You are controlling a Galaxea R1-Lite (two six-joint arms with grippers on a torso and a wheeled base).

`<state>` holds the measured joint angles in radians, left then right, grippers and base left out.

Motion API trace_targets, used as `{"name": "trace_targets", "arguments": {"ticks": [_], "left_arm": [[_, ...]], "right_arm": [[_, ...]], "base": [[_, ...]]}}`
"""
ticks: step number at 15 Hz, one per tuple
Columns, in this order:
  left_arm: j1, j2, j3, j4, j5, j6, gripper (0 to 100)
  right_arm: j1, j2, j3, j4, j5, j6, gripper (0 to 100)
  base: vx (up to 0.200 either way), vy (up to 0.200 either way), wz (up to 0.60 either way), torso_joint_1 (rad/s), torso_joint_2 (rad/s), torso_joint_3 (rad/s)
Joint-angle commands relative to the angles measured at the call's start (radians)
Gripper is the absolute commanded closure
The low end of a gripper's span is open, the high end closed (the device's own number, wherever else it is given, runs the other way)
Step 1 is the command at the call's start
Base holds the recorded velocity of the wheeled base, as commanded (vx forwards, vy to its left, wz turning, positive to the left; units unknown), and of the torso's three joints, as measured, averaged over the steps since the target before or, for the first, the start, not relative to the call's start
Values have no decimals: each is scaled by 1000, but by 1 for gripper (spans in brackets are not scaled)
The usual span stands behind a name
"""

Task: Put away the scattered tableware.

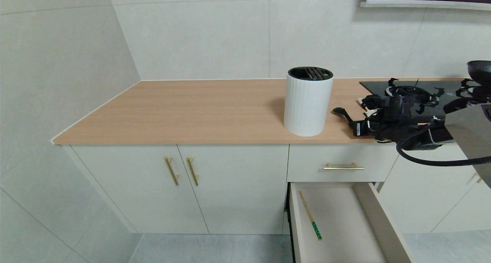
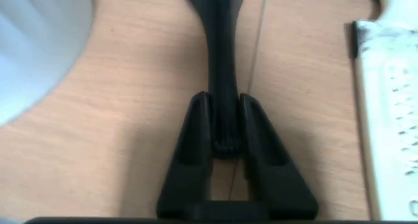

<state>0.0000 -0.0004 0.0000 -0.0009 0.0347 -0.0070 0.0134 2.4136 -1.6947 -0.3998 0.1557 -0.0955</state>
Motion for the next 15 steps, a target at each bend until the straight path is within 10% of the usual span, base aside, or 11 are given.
{"name": "trace_targets", "arguments": {"ticks": [1,7,15], "left_arm": [[0,0,0,-1,1,-1,0],[0,0,0,-1,1,-1,0],[0,0,0,-1,1,-1,0]], "right_arm": [[0,-1,1,1,1,-1,100],[3,-50,20,16,-1,8,100],[28,-528,256,492,-4,103,100]], "base": [[0,0,0,0,0,0],[0,0,0,0,0,0],[0,0,0,0,0,0]]}}
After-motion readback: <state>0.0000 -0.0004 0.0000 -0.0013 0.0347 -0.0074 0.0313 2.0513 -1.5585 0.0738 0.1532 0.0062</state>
